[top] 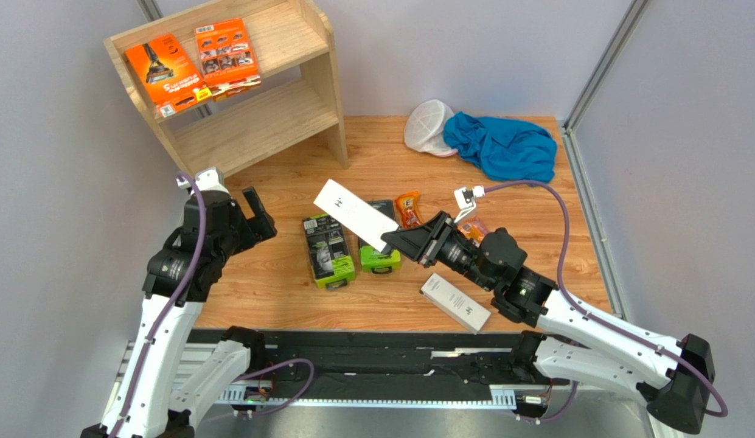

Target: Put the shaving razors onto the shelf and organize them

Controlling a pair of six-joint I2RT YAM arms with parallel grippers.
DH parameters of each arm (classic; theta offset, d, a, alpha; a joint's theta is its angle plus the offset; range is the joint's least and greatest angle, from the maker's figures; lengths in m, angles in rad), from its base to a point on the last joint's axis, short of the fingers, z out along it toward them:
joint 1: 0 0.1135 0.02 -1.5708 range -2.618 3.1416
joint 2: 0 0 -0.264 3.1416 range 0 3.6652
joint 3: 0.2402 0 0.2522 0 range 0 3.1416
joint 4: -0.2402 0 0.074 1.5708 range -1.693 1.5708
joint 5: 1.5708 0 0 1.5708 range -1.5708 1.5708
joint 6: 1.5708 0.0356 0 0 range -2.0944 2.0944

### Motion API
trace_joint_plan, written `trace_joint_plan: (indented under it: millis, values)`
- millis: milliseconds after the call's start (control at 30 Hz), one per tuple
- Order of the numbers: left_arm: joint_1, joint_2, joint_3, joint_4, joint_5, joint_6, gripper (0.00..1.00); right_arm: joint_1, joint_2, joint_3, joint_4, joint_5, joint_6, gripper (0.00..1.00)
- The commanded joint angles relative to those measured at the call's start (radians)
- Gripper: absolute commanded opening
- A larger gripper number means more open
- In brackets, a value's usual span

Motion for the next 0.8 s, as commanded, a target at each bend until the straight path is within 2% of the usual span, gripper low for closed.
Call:
trace_joint_plan:
  millis: [0,400,767]
  values:
    - [0.002,-0.008,0.004,-0.027,-0.029,0.043,0.99,-0.013,0.07,0.129,0.013,0.021,-0.057,0.11]
    - [0.002,-0.08,-0.091,-0.062,-0.032,0.04,0.99,-0.106,0.377,0.584,-0.048,-0.181,-0.167,0.1]
    - [0.002,-0.054,-0.105,-0.03,0.011,0.06,0.99,-0.163,0.65,1.007,-0.065,-0.247,-0.161,0.09]
